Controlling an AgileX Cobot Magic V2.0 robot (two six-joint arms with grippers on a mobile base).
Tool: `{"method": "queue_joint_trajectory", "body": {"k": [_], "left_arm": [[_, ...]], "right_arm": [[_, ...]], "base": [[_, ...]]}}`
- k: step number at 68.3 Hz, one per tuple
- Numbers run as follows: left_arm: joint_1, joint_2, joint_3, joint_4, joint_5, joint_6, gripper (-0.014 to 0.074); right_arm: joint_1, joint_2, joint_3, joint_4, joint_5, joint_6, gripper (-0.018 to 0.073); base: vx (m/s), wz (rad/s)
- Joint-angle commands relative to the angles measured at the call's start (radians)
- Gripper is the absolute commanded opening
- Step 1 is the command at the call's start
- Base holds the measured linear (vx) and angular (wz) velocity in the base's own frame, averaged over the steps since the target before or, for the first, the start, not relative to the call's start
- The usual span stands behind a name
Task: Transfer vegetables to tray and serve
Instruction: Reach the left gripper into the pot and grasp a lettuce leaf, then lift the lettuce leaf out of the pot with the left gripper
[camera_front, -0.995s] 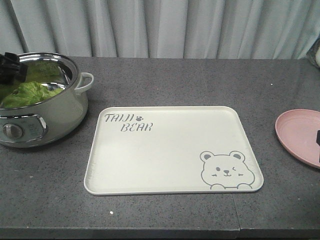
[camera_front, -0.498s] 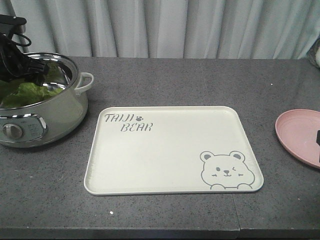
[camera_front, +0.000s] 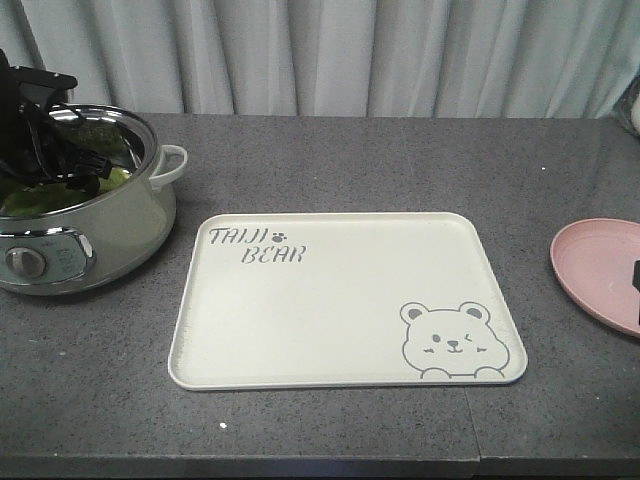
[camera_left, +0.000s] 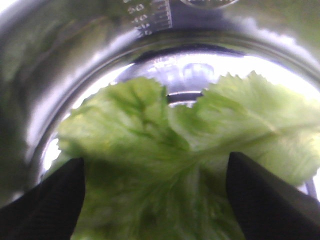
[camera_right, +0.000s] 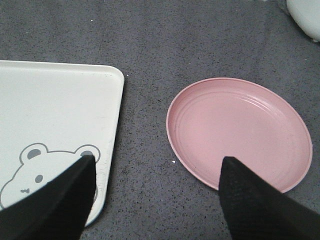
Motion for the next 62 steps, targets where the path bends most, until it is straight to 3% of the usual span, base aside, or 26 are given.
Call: {"method": "queue_joint_trajectory", "body": {"k": [1, 12, 31, 44, 49, 62], "left_arm": [[-0.001, -0.041, -0.033, 0.004, -0.054, -0.001, 0.0555], [-0.001, -0.023, -0.033, 0.000, -0.049, -0.004, 0.0476], [-0.001, -0.022, -0.033, 0.000, -0.041, -0.004, 0.0183], [-0.001, -0.022, -0.033, 0.000, -0.039, -0.003, 0.0030], [-0.001, -0.023, -0.033, 0.000, -0.037, -0.003, -0.0008], [-0.001, -0.065, -0.033, 0.000, -0.031, -0.003, -0.0007]], "right_arm": [[-0.006, -0.002, -0.029, -0.006, -0.062, -0.005, 0.0493], [-0.006, -0.002, -0.029, -0.006, -0.062, -0.005, 0.0493], [-0.006, -0.002, -0.029, -0.006, -0.062, -0.005, 0.0493], [-0.006, -0.002, -0.029, -0.006, -0.062, -0.005, 0.0493], [-0.006, -0.002, -0.029, -0.006, -0.062, -0.005, 0.0493], [-0.006, -0.002, -0.029, -0.006, -0.062, -0.005, 0.0493]], "base": [[0.00, 0.00], [0.00, 0.00], [0.00, 0.00], [0.00, 0.00], [0.00, 0.00], [0.00, 0.00]]}}
